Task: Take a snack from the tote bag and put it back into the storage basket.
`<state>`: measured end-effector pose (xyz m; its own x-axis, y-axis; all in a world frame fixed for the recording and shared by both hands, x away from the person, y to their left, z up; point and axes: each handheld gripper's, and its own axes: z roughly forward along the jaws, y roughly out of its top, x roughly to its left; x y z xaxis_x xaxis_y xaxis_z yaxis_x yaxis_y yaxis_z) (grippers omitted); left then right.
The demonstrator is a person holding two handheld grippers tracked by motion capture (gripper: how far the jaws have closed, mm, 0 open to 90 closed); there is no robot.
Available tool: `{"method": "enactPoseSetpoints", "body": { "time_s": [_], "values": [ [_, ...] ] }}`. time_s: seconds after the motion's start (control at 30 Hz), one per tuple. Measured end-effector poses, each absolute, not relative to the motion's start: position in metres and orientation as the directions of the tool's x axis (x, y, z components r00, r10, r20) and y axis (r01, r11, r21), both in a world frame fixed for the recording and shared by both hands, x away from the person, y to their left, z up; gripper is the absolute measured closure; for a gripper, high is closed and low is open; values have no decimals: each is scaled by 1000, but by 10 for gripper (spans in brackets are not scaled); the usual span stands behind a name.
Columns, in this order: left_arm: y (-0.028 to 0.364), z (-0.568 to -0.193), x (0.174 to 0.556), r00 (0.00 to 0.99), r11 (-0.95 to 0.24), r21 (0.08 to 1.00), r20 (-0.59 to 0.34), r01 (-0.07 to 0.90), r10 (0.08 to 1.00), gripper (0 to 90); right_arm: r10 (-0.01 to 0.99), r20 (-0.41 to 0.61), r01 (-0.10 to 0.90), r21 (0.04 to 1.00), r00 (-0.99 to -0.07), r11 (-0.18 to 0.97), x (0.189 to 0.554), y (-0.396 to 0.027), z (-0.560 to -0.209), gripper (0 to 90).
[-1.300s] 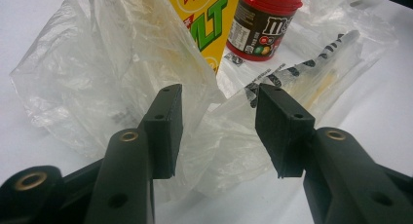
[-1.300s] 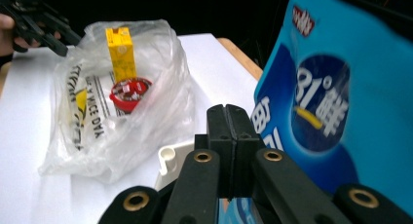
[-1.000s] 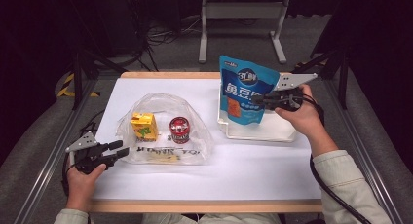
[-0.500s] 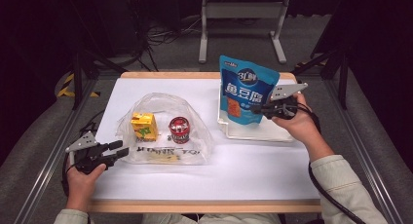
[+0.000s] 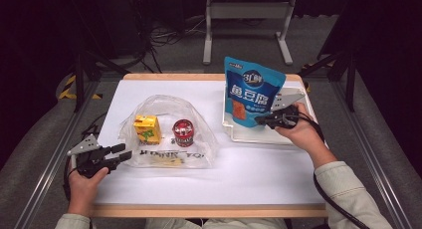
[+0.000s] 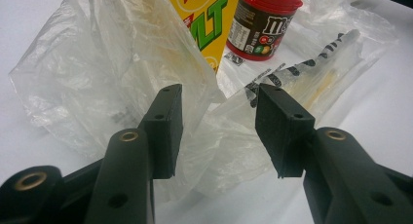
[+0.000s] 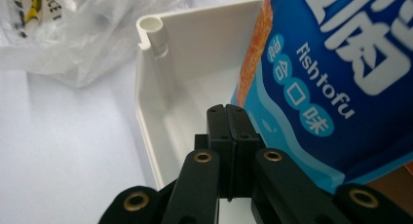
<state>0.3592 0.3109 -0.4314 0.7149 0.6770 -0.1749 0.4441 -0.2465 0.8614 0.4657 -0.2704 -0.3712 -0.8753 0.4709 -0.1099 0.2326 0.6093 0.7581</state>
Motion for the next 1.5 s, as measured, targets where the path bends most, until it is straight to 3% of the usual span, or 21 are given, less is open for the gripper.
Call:
{"method": "enactPoseSetpoints", "body": {
  "time_s": [0.93, 1.5],
  "values": [
    [311, -432, 359, 715, -244, 863, -176, 443, 676, 535, 605, -185, 364, 652, -775, 666, 483, -273, -399, 900],
    [311, -431, 359, 716, -248, 862, -174, 443, 676, 535, 666, -184, 425, 642, -723, 638, 492, -274, -407, 900]
  ]
}}
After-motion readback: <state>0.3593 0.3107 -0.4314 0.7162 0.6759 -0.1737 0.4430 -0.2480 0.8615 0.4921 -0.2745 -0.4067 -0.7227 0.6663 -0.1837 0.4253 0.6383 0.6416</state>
